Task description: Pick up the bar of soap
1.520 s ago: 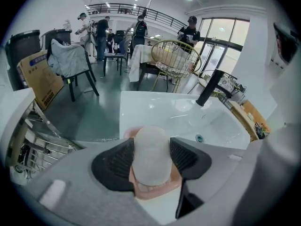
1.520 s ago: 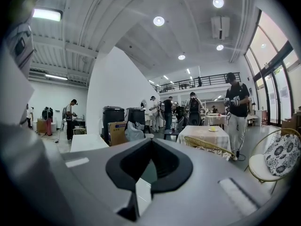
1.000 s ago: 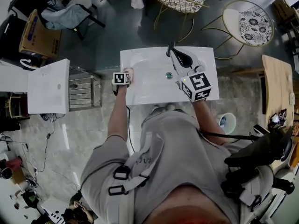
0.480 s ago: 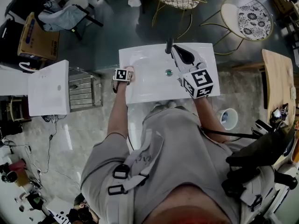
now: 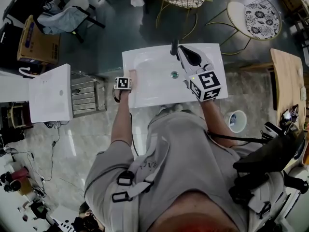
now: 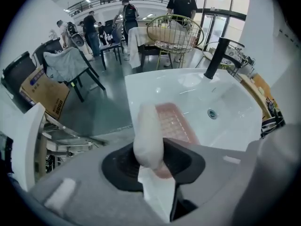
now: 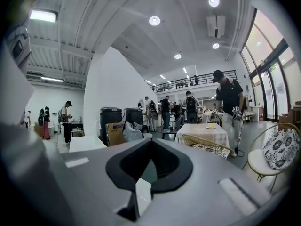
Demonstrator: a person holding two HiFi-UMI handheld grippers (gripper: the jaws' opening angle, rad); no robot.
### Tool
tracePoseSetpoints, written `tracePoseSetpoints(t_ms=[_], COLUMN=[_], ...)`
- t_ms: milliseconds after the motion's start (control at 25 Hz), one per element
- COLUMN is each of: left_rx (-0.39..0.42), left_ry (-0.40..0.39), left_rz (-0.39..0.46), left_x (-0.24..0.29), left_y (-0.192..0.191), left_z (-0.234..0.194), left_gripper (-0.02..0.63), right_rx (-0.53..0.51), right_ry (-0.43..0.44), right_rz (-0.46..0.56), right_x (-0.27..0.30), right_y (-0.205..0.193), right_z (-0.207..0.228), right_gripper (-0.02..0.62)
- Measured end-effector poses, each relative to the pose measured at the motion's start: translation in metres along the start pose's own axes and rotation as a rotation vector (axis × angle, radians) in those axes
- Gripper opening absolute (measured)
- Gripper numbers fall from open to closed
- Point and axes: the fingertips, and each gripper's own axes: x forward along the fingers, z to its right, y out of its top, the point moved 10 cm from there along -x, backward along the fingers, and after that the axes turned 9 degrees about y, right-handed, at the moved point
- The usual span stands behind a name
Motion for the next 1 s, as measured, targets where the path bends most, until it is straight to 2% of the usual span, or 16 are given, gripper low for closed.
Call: tracePoseSetpoints(t_ms=[80, 200, 280, 400, 480, 520, 560, 640, 800, 1000], left_rx=[0.031, 0.111, 0.132, 0.091, 0.010, -0.021, -0.030, -0.027, -0.041, -0.001], left_ry=[0.017, 0.084, 0.102, 0.103, 0.012, -0.027, -0.028, 0.004, 0.031, 0.045], left_rz=[0.004, -0.007, 0.022, 0.054, 0.049, 0.073, 0.123, 0.212, 0.315, 0.529], left_x=[-0.004, -0.008, -0.011, -0.020, -0.023, -0.023, -0.025, -0.033, -0.067, -0.125], left_y=[-0.001, 0.000, 0.000, -0.005, -0.011, -0.011, -0.008, -0.002, 0.009, 0.036], left_z=[-0.006, -0.011, -0.009, -0.005, 0.005, 0.009, 0.008, 0.003, 0.001, 0.010], left_gripper=[0.115, 0.112, 0.109, 0.104, 0.101, 0.101, 0.101, 0.100, 0.100, 0.100], right_rx=[0.007, 0.005, 0.000, 0.002, 0.005, 0.007, 0.009, 0.013, 0.010, 0.000], right_ry=[0.001, 0.018, 0.030, 0.029, 0.021, 0.017, 0.015, 0.017, 0.027, 0.041], right_rz=[-0.006, -0.008, -0.005, -0.002, -0.004, -0.006, -0.009, -0.013, -0.011, -0.002], right_x=[0.003, 0.008, 0.010, 0.009, 0.008, 0.008, 0.008, 0.008, 0.011, 0.013], right_y=[-0.002, -0.003, -0.003, -0.002, -0.002, -0.002, -0.003, -0.005, -0.006, -0.003], right_z=[-0.001, -0.008, -0.012, -0.012, -0.009, -0.008, -0.008, -0.009, -0.012, -0.016], right_gripper=[0.002, 0.002, 0.002, 0.002, 0.002, 0.002, 0.002, 0.002, 0.002, 0.002])
